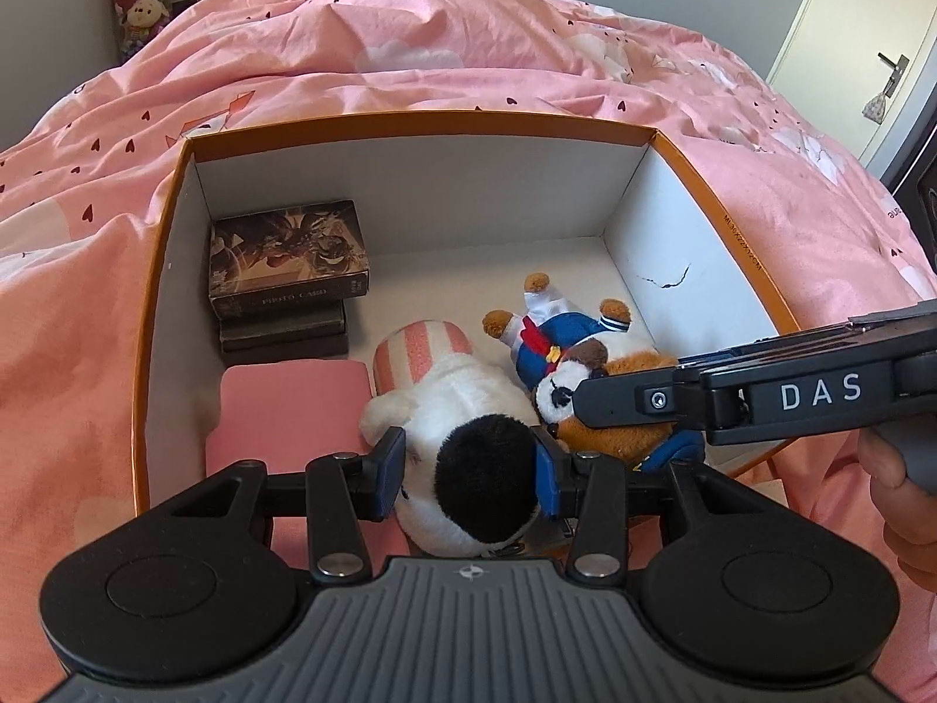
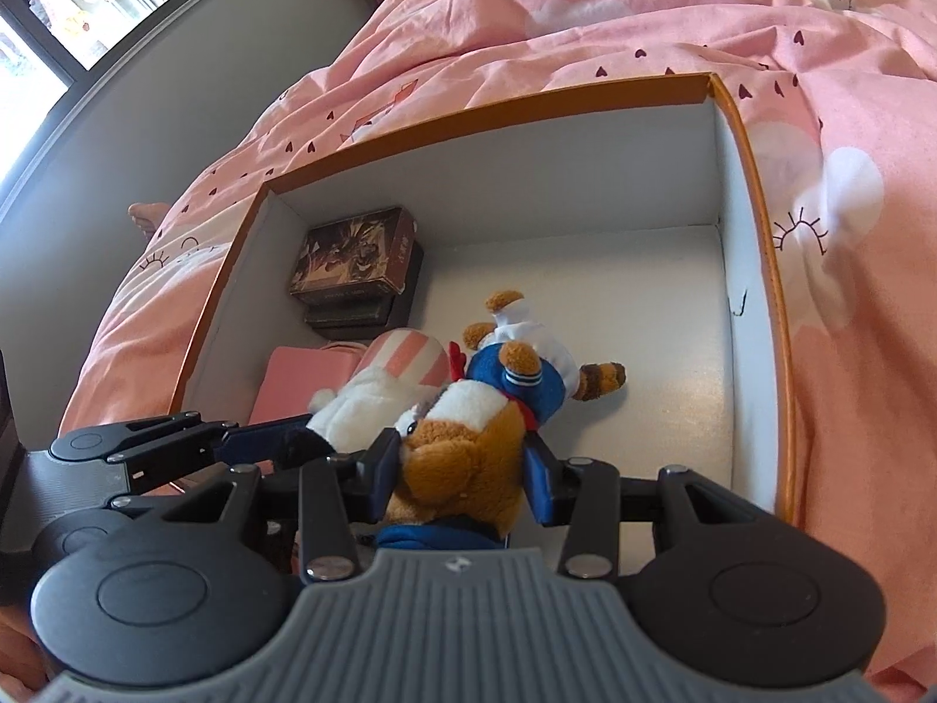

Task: Organize objects
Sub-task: 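Lower both plush toys into the box and open both grippers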

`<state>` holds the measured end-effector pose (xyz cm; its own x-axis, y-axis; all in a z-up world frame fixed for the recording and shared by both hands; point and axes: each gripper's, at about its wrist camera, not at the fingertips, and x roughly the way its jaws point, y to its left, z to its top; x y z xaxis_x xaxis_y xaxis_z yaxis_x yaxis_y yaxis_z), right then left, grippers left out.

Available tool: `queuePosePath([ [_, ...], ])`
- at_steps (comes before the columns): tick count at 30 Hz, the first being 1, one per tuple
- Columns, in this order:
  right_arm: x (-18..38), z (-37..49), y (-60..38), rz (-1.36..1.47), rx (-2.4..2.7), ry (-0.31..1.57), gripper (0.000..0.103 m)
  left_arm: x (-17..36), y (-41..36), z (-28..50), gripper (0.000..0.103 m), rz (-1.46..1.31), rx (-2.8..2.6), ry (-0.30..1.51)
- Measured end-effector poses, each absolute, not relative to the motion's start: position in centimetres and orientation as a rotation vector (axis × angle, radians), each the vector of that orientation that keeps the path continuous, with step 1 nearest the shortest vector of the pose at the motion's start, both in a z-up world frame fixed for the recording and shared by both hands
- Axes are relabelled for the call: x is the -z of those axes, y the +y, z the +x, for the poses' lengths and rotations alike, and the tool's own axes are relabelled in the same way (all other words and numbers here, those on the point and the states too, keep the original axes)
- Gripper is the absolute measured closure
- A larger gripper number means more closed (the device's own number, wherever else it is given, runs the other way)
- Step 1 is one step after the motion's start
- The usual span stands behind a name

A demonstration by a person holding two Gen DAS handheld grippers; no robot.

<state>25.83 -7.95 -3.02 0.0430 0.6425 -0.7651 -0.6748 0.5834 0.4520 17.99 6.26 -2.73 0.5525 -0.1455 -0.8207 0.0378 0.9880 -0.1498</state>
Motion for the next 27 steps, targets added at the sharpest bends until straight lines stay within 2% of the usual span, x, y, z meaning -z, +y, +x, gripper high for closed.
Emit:
queuePosePath([
  [9,3.8,25.9,-6.9,-0.067,-0.982,1.18,0.057,3.2,6.1,17.5,0.044,-0.079,0.121,0.939],
  [16,4.7,25.8,-6.3,-0.128,-0.95,1.173,0.057,2.5,7.3,16.2,0.045,-0.089,0.174,0.879],
  [21,4.5,25.5,-5.7,-0.194,-0.976,1.151,0.057,2.6,7.5,16.3,0.063,-0.131,0.198,0.882],
  [27,4.0,24.9,-4.2,-0.386,-1.067,1.085,0.057,2.8,7.3,16.2,0.068,-0.116,0.212,0.897],
])
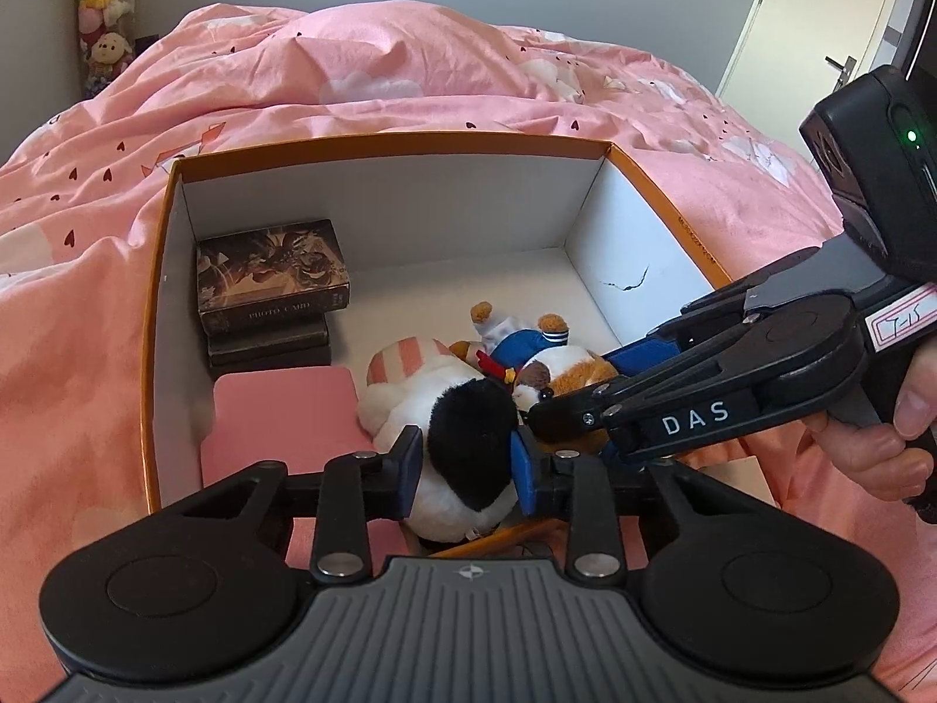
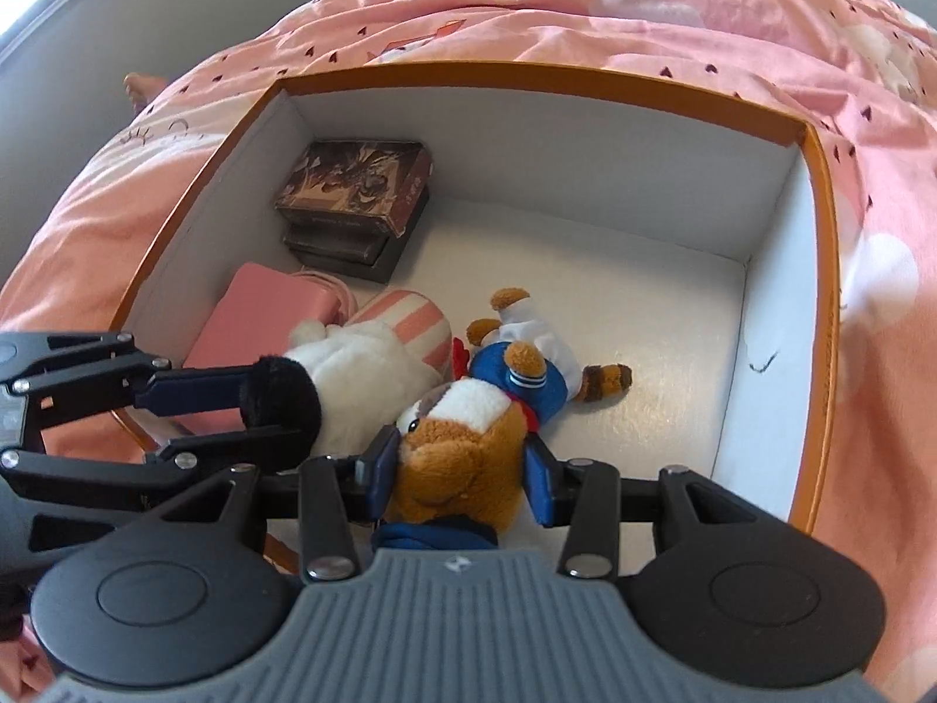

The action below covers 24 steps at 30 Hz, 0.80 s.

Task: Organize objects
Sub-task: 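Lower both plush toys into the box and open both grippers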

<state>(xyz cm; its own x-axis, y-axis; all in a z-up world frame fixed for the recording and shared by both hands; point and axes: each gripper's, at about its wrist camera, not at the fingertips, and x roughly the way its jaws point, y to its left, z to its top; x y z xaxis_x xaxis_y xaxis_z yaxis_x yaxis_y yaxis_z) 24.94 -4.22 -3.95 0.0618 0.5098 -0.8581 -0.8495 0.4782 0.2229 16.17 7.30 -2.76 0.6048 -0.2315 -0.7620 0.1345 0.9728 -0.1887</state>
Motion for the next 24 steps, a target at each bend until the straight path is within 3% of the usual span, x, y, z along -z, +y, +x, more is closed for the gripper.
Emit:
queuePosePath([
  [9,6.0,26.3,-4.0,-0.316,-1.029,1.225,0.056,3.3,7.2,16.9,0.069,-0.151,0.216,0.964],
  [19,4.5,25.4,-4.1,-0.368,-1.06,1.134,0.04,2.5,8.1,16.7,0.066,-0.221,0.2,0.943],
  [24,3.9,25.2,-4.8,-0.357,-1.055,1.12,0.039,2.1,8.3,16.3,0.066,-0.231,0.206,0.924],
])
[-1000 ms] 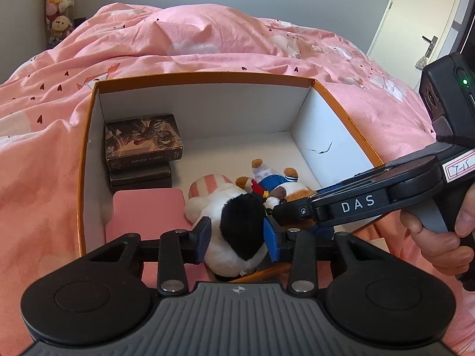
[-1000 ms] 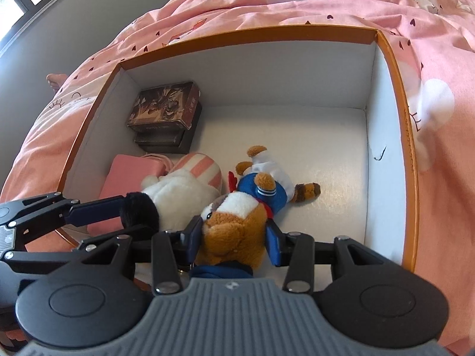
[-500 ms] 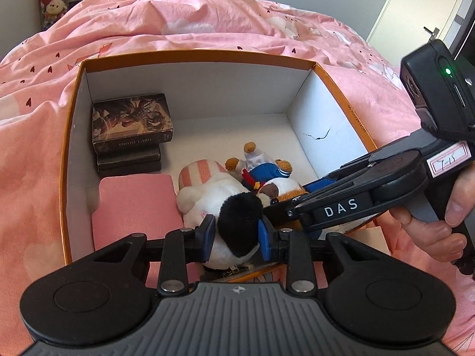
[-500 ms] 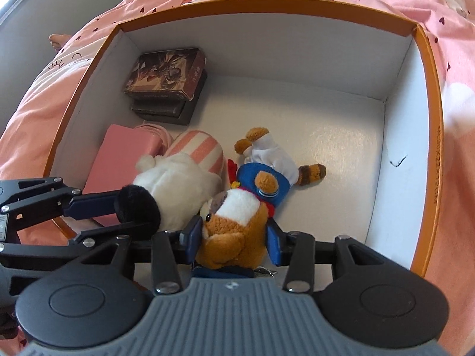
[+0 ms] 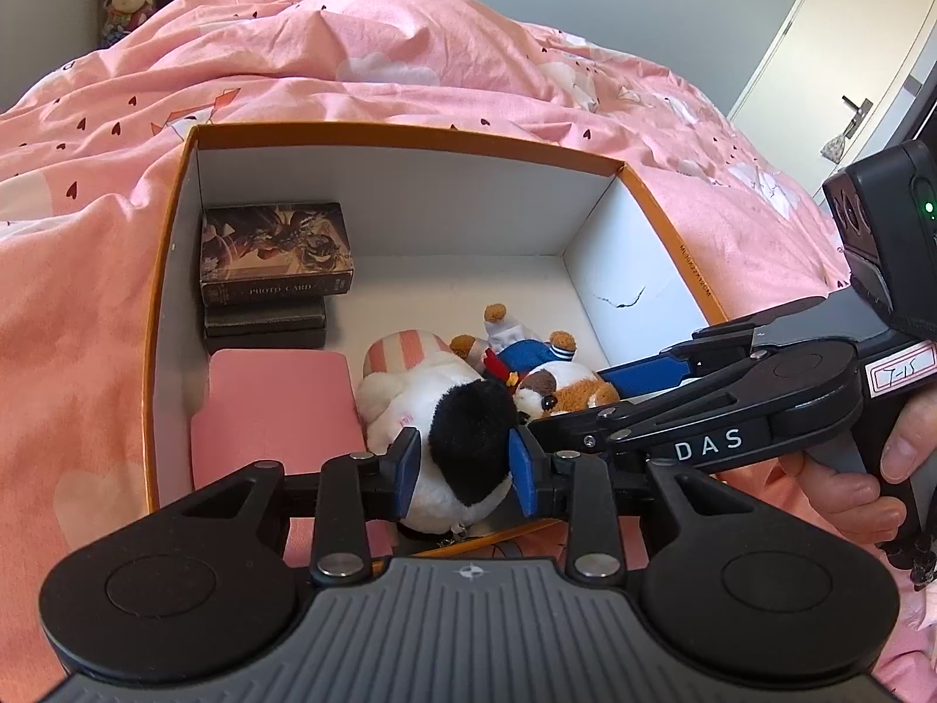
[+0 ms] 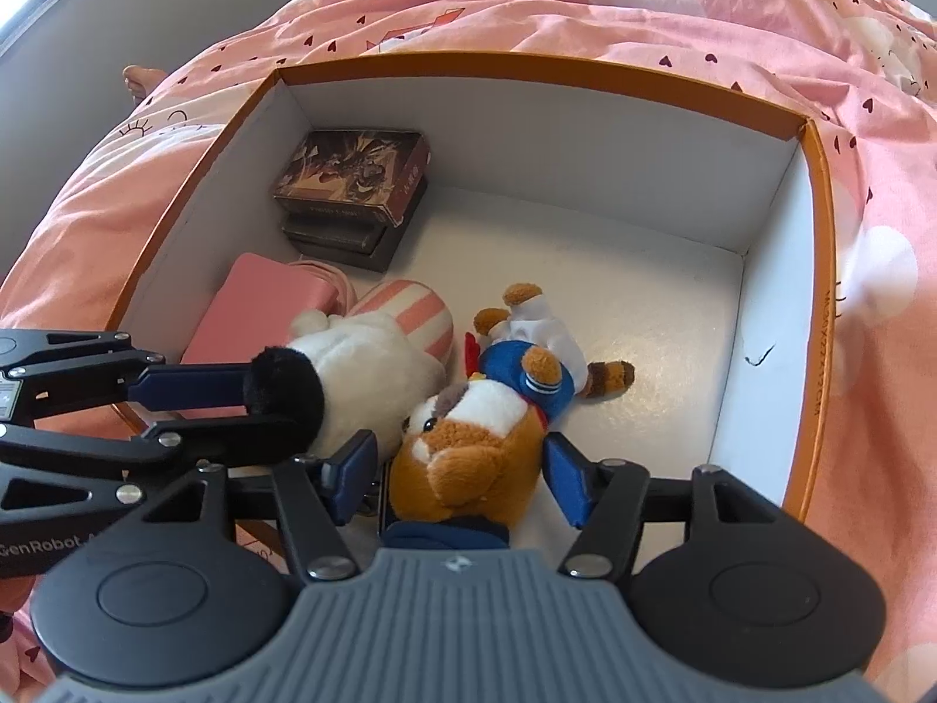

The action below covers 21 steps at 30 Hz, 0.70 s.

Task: Organize objects
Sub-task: 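Lower both plush toys into the box and open both grippers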

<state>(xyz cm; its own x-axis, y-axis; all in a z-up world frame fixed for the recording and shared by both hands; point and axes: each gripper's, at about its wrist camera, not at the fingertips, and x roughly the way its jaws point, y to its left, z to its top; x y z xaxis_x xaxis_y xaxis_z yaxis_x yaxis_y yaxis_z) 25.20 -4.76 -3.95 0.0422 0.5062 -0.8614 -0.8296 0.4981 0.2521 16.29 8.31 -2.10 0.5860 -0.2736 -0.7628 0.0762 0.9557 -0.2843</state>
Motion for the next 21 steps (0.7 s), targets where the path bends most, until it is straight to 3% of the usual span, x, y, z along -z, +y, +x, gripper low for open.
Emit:
queuePosePath([
  [7,2.9,25.1,-5.5,-0.338,-1.049,1.097,0.04,1.3,8.3,16.0,0.066,-0.241,0.22,0.897],
  [9,3.0,25.1,-5.6,-0.338,-1.046,1.104,0.053,1.1,8.3,15.9,0.066,-0.239,0.217,0.893],
  [21,0.2,23.5,-8.3,-0.233,-1.043,1.039,0.053,-1.6,6.8,12.4,0.066,-0.222,0.218,0.823],
])
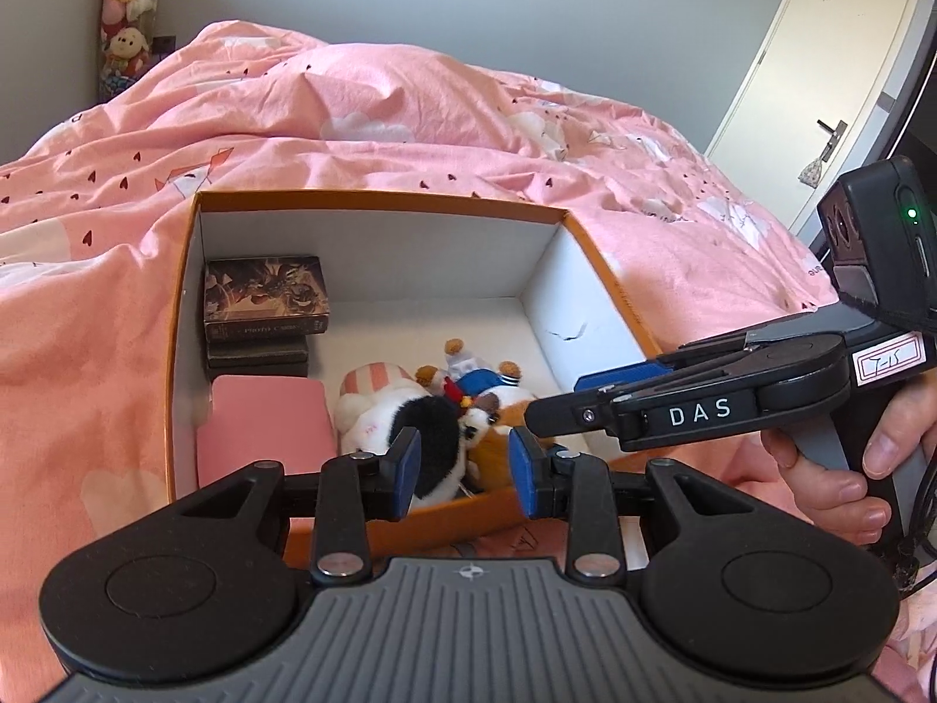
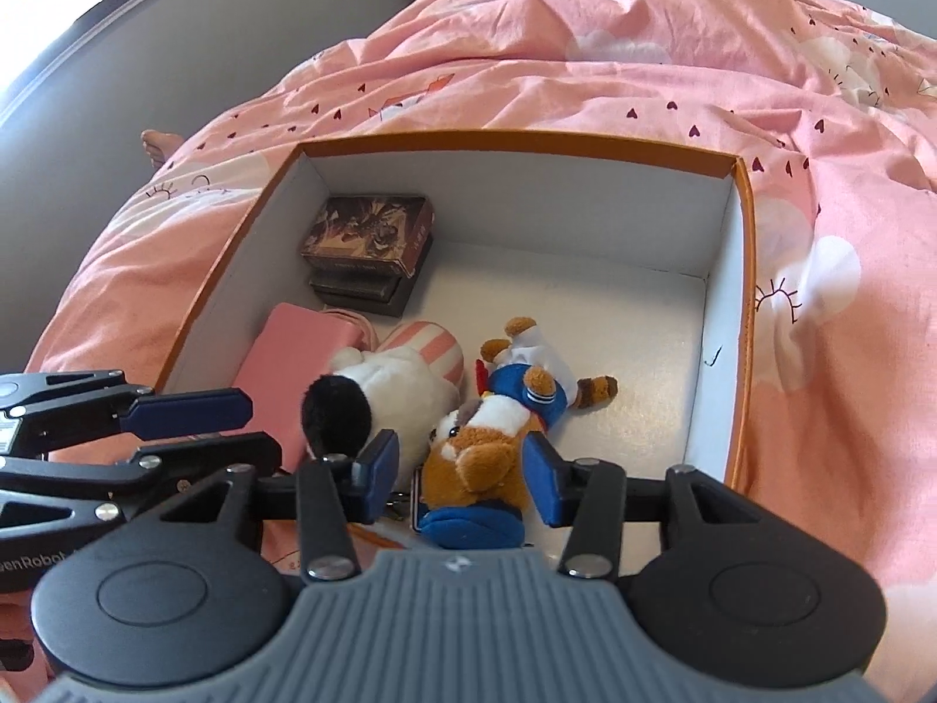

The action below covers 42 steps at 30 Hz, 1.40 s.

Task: Organize objects
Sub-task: 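Lower both plush toys into the box and open both grippers, then move both grippers back to the remaining items beside the box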

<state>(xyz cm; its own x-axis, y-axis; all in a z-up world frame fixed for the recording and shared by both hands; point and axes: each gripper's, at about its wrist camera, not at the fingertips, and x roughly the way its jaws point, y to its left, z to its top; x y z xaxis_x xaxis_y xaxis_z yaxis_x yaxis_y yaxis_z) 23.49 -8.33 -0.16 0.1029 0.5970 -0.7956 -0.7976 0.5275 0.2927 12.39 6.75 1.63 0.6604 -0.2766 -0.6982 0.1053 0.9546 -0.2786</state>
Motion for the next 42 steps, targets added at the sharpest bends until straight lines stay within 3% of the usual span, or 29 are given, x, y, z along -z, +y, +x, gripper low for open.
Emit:
queuePosePath([
  [9,-2.9,17.3,-13.4,-0.183,-1.043,0.949,0.053,-1.8,4.2,8.2,0.066,-0.19,0.285,0.9],
  [29,2.4,11.1,-22.8,-0.076,-0.838,1.294,0.048,4.9,1.5,3.0,0.067,-0.13,0.475,1.331],
  [34,4.1,10.7,-23.4,-0.022,-0.843,1.397,0.044,5.1,0.2,2.7,0.068,-0.079,0.514,1.363],
  [39,5.4,9.4,-22.0,-0.147,-0.865,1.426,0.031,6.2,0.0,2.5,0.068,-0.081,0.525,1.417],
  [42,6.5,8.8,-21.2,-0.214,-0.881,1.434,0.028,6.2,0.2,2.6,0.068,-0.074,0.493,1.41],
])
